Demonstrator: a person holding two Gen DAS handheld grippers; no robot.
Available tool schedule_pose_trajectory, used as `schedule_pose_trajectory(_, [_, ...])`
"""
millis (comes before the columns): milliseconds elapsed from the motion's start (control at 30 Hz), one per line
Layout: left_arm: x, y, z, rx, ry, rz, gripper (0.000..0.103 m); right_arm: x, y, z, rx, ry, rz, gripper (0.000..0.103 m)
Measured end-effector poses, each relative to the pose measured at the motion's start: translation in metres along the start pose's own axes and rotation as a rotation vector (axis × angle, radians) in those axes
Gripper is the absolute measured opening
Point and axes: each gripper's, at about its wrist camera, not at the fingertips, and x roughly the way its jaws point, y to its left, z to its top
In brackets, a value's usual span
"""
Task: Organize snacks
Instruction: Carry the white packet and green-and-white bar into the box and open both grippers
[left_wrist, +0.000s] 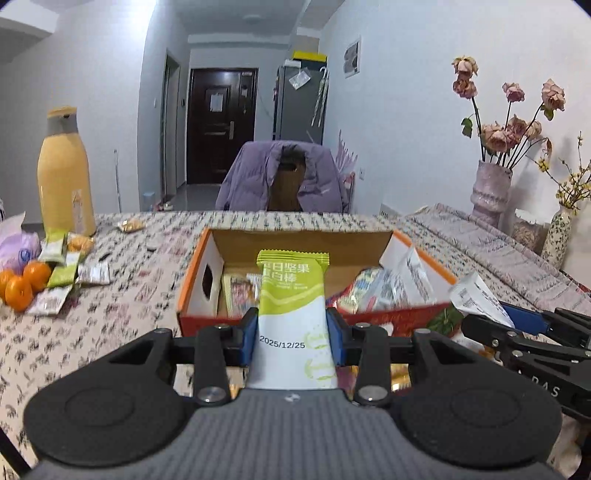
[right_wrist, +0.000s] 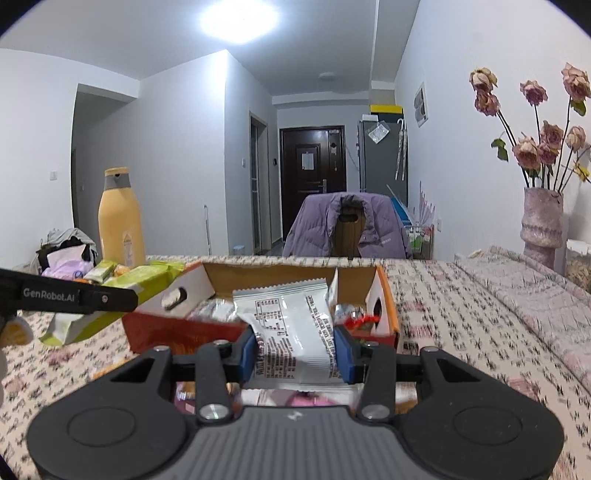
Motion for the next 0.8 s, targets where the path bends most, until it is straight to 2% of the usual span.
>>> schedule_pose_trajectory(433, [0.034,0.0,0.054,0.027,-0.07,0.035,0.039,0.049,0.0,0.048,-0.039,-0.031,-0.015,0.042])
schedule_pose_trajectory(600, [0.057,0.005,0.067,0.006,-0.054,0.073,0.039,0.082,-0.005,0.063,-0.022,0.003,-0.019,0.042])
schedule_pose_trajectory(800, [0.086,0.015,0.075,-0.023,-0.019,0.093,0.039,0.12,-0.005,0.07,-0.033,0.083,-0.037,0.042])
